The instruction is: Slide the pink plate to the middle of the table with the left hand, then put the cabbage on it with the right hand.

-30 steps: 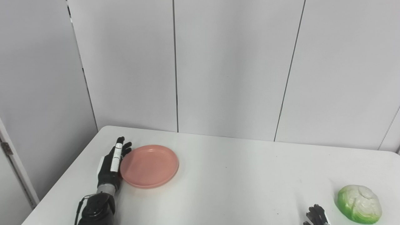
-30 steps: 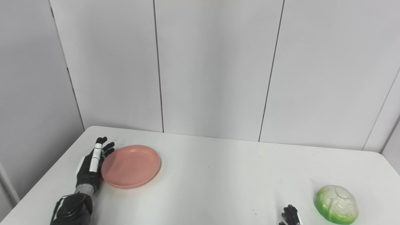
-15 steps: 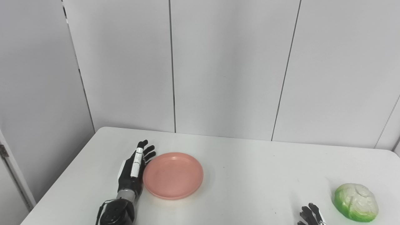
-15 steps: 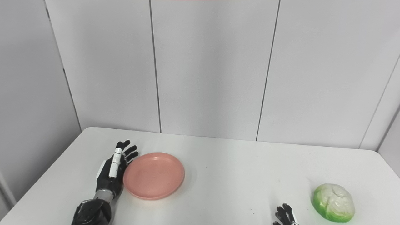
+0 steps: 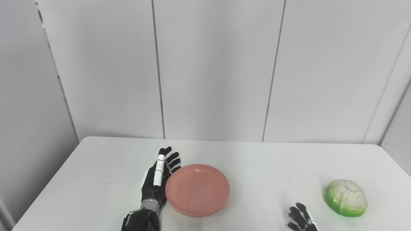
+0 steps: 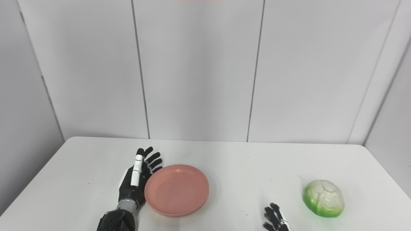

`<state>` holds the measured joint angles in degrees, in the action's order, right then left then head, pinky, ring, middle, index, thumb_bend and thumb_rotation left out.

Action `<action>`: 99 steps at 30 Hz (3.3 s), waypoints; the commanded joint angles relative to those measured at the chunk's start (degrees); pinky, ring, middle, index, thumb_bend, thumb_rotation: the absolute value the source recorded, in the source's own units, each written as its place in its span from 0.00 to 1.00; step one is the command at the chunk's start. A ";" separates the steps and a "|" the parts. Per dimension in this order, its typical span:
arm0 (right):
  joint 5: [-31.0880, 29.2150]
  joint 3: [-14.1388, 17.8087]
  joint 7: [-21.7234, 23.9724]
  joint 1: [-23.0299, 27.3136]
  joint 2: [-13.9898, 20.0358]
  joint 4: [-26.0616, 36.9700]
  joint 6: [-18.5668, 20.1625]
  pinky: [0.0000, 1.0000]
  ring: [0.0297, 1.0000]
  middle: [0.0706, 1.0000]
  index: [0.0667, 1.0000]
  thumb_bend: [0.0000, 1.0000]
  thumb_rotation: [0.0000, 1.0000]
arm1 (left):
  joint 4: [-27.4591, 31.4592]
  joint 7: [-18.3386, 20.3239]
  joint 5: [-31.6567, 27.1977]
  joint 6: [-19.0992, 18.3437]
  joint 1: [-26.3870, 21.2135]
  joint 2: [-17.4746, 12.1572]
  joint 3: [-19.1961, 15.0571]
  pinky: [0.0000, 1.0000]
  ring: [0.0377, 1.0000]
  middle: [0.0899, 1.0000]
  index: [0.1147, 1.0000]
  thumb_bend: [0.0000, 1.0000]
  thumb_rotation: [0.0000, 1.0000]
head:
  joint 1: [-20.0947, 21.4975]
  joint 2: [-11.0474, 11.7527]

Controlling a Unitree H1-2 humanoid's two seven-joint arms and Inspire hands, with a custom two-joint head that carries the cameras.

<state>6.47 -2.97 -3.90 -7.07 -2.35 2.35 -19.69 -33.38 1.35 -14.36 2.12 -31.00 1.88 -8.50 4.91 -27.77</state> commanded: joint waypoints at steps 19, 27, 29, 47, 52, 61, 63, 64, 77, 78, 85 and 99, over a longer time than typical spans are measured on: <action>9.24 -8.14 -7.48 0.27 -9.31 -2.16 0.64 0.85 0.89 0.90 0.90 0.60 0.97 | 8.95 2.97 -0.76 -9.81 3.60 0.18 1.13 0.86 0.87 0.85 0.88 0.73 0.91 | 21.73 -4.59; 10.62 -9.14 -9.51 2.37 -10.67 -4.18 1.19 0.87 0.90 0.92 0.91 0.63 0.98 | 9.24 4.24 -1.65 -10.51 3.14 -0.54 0.92 0.84 0.87 0.84 0.88 0.73 0.90 | 24.18 -6.44; 10.58 -9.31 -9.76 2.74 -10.86 -4.42 1.24 0.87 0.91 0.92 0.91 0.62 0.96 | 9.13 4.35 -1.83 -10.40 3.12 -0.45 0.90 0.84 0.86 0.84 0.88 0.73 0.90 | 24.73 -6.54; 17.18 -8.53 -11.69 0.02 -9.69 8.58 5.93 0.83 0.89 0.91 0.91 0.64 0.92 | 10.31 3.10 -1.39 -11.85 4.53 0.89 1.53 0.85 0.87 0.85 0.87 0.68 0.90 | 22.16 -6.51; 19.94 -6.69 -10.17 1.57 -7.52 17.18 9.55 0.74 0.82 0.86 0.88 0.67 0.89 | 9.90 3.15 -1.00 -11.80 4.40 0.85 1.85 0.86 0.88 0.85 0.87 0.68 0.90 | 22.13 -6.12; 18.36 0.93 0.48 11.91 2.54 28.63 21.54 0.65 0.77 0.79 0.78 0.69 0.89 | 9.58 2.95 -1.48 -12.52 4.44 1.00 1.45 0.84 0.86 0.83 0.85 0.66 0.86 | 22.65 -5.58; 19.48 2.55 3.17 14.82 6.38 29.46 24.44 0.64 0.76 0.79 0.79 0.71 0.87 | 9.46 2.93 -1.58 -12.48 4.44 1.15 1.40 0.83 0.85 0.83 0.84 0.66 0.85 | 22.50 -5.60; 20.52 3.12 4.31 15.96 7.81 29.86 26.03 0.64 0.75 0.79 0.79 0.73 0.87 | 9.50 2.96 -1.77 -12.54 4.44 1.27 1.29 0.83 0.85 0.83 0.83 0.67 0.84 | 22.50 -5.60; 25.45 4.50 25.75 31.56 34.46 25.07 42.06 0.68 0.80 0.81 0.89 0.97 0.57 | 9.51 2.44 -1.53 -13.29 4.22 1.71 1.41 0.80 0.85 0.83 0.85 0.67 0.85 | 21.93 -5.59; 26.54 3.60 27.14 32.40 36.30 24.22 42.34 0.68 0.80 0.81 0.89 0.97 0.57 | 9.49 2.40 -1.51 -13.26 4.23 1.71 1.40 0.80 0.85 0.83 0.85 0.67 0.85 | 21.93 -5.59; 31.13 -3.37 37.47 40.19 46.59 13.23 42.67 0.64 0.81 0.83 0.80 1.00 0.43 | 9.76 2.49 -1.65 -13.09 4.30 2.08 1.45 0.81 0.86 0.84 0.85 0.67 0.86 | 21.19 -5.65; 35.33 -15.45 52.91 49.24 48.17 -7.72 45.13 0.68 0.86 0.94 0.87 1.00 0.34 | 11.61 2.03 -2.75 -15.24 4.97 2.64 0.85 0.80 0.85 0.82 0.87 0.65 0.86 | 20.36 -6.13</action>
<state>41.62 -18.56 48.00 38.10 45.10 -5.06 23.97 -21.47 3.77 -16.96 -10.82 -26.52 4.32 -7.76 25.31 -33.93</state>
